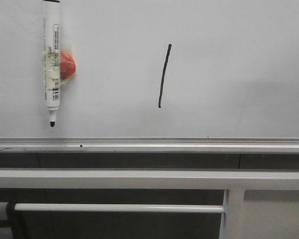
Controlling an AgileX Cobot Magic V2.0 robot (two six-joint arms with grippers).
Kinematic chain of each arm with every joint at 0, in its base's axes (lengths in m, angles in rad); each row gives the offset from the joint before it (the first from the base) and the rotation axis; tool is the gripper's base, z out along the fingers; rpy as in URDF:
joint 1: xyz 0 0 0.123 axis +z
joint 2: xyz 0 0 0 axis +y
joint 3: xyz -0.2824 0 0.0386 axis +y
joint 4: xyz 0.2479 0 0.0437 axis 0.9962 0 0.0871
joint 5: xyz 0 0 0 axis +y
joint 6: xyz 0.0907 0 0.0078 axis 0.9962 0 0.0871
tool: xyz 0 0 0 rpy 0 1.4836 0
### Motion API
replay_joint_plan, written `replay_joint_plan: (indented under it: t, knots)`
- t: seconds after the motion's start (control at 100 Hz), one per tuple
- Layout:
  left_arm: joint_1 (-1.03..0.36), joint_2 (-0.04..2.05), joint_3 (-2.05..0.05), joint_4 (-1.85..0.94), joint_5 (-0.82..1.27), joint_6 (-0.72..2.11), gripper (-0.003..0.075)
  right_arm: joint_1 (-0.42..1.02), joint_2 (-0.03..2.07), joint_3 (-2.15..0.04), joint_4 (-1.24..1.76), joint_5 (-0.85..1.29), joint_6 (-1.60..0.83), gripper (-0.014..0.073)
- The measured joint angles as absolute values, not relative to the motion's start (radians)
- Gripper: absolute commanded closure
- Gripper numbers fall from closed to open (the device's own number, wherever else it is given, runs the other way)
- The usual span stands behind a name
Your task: Write number 1 on whiteboard
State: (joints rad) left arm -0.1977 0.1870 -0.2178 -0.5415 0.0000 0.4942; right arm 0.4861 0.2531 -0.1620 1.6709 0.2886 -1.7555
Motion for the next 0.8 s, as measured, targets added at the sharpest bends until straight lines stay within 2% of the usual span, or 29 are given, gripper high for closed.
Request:
replay_joint_plan:
  t: [0.21, 0.36, 0.66, 0.8]
  knots:
    - [-0.106, 0.087, -0.093, -0.270, 0.000, 0.163, 0.0741, 0.486, 0.253, -0.162, 1.671, 0.289, -1.755, 0.0657]
    - [-0.018, 0.002, -0.026, -0.090, 0.103, -0.031, 0.0741, 0.486, 0.253, -0.162, 1.671, 0.289, -1.755, 0.0657]
    - [0.016, -0.005, 0.005, 0.005, 0.303, -0.074, 0.0741, 0.486, 0.253, -0.162, 1.671, 0.289, -1.757, 0.0657]
    - [0.016, -0.005, 0.005, 0.020, 0.328, -0.076, 0.0741, 0.486, 0.253, -0.162, 1.671, 0.289, -1.761, 0.0657]
